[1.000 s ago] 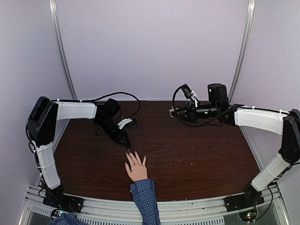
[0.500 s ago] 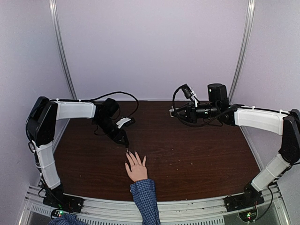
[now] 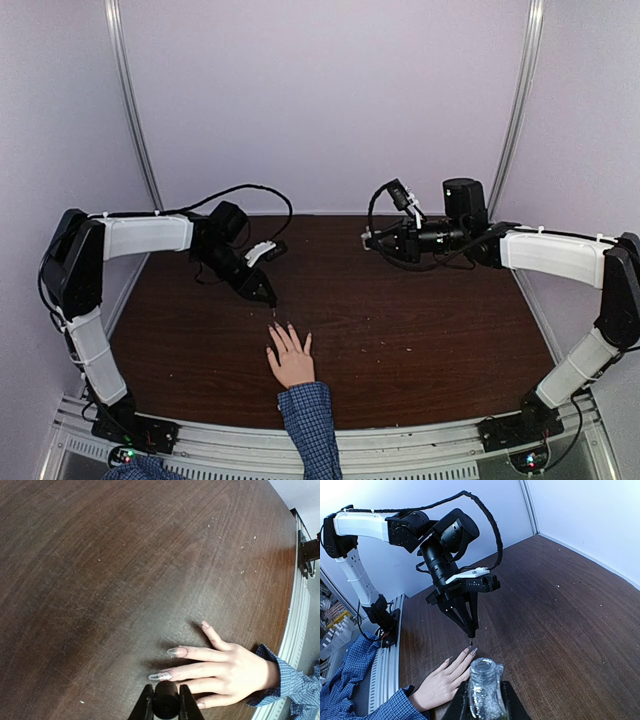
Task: Paint the nails
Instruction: Paint the nail with the hand.
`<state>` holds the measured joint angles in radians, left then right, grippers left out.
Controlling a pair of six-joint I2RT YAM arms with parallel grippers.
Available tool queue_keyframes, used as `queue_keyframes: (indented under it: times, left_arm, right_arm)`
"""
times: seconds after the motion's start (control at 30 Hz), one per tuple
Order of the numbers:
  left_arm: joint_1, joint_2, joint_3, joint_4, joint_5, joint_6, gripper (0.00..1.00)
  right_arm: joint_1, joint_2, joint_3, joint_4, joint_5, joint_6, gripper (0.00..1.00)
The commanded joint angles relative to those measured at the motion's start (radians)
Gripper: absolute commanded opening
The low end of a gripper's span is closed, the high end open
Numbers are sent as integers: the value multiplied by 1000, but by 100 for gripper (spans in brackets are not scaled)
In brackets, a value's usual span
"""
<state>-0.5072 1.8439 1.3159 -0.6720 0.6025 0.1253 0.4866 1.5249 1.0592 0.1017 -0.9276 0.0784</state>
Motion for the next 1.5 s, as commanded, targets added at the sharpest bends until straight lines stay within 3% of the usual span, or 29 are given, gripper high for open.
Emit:
queue_keyframes:
  times: [0.0, 1.47]
  left_arm:
    - [2, -4, -10, 28, 19, 25, 0]
    - [-33, 71, 26, 18, -24, -7, 0]
  right_arm:
    - [-5, -6, -8, 29, -17, 6, 0]
    - [-5, -2, -10, 26, -14, 3, 0]
